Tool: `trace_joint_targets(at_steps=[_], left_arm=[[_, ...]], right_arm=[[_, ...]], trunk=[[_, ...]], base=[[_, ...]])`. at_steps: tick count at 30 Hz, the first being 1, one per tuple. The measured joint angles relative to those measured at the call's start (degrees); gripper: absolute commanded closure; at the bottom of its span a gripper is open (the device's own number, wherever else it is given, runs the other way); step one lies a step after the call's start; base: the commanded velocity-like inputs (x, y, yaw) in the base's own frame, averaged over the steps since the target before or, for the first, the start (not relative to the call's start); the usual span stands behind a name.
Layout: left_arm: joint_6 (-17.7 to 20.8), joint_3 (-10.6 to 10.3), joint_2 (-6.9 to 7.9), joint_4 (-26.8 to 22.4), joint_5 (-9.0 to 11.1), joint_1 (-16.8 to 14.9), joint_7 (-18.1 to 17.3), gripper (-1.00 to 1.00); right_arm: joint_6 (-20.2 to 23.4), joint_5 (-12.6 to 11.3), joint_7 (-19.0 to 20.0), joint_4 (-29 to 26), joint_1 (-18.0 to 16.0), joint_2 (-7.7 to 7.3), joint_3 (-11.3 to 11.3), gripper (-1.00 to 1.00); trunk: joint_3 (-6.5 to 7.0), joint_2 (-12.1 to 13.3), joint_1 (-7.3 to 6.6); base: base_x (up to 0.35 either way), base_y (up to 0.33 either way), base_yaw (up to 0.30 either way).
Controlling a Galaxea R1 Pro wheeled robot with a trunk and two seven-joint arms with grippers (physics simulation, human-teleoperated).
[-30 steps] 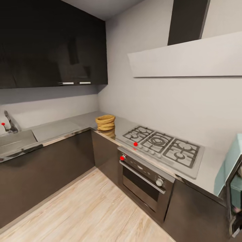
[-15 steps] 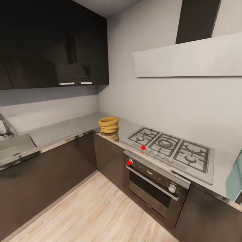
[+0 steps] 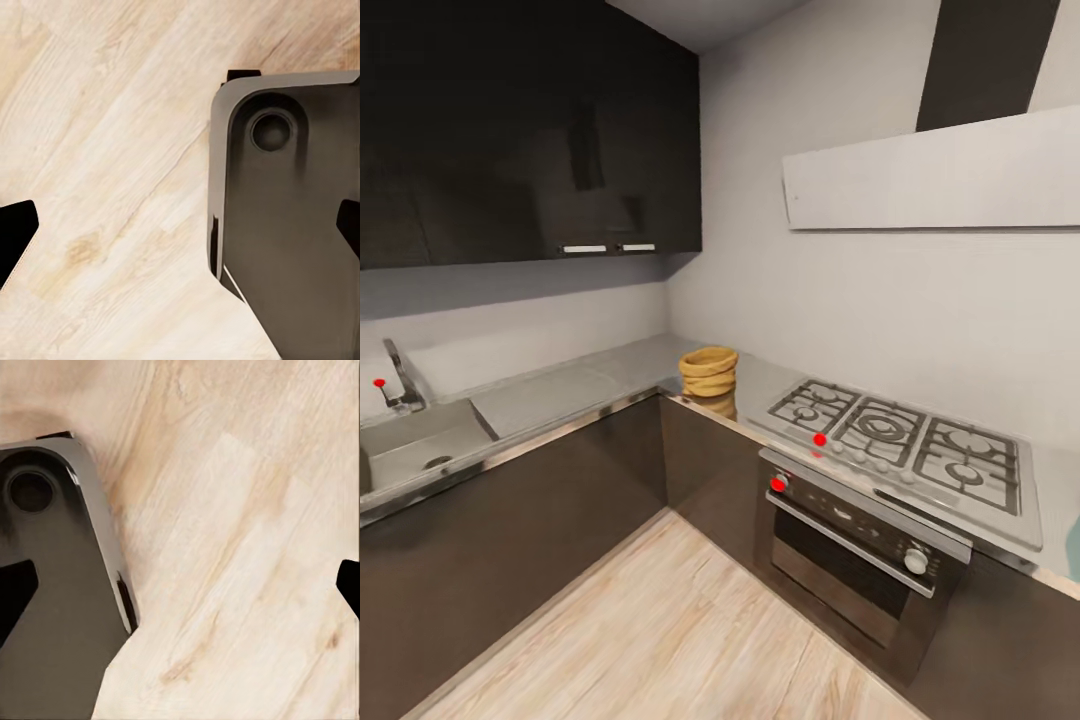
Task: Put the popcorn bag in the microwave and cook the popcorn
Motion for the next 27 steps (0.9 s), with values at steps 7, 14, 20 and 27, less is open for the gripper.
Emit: trace_joint_targets(at_steps=[7, 14, 20, 27], left_arm=[[0.4, 0.0, 0.00, 0.0, 0.0, 0.0, 0.0, -1.00], [0.2, -0.1, -0.07, 0.0, 0.0, 0.0, 0.0, -1.00], [0.1, -0.1, -0.09, 0.0, 0.0, 0.0, 0.0, -1.00], [-0.1, -0.1, -0.09, 0.0, 0.0, 0.0, 0.0, -1.00]], right_arm=[[0.0, 0.1, 7.9, 0.0, 0.0, -2.55, -0.5, -1.00], [-0.1, 0.1, 8.3, 0.0, 0.0, -0.74, -0.8, -1.00], [-0.1, 0.1, 8.3, 0.0, 0.0, -0.71, -0.8, -1.00], [-0.1, 0.1, 8.3, 0.0, 0.0, -0.65, -0.8, -1.00]], trunk=[[0.00, 0.0, 0.00], [0.00, 0.0, -0.02], [0.00, 0.0, -0.02], [0.00, 0.0, -0.02]], base=[[0.012, 0.312, -0.076], [0.179, 0.275, -0.258], [0.198, 0.266, -0.046], [0.187, 0.257, -0.002]])
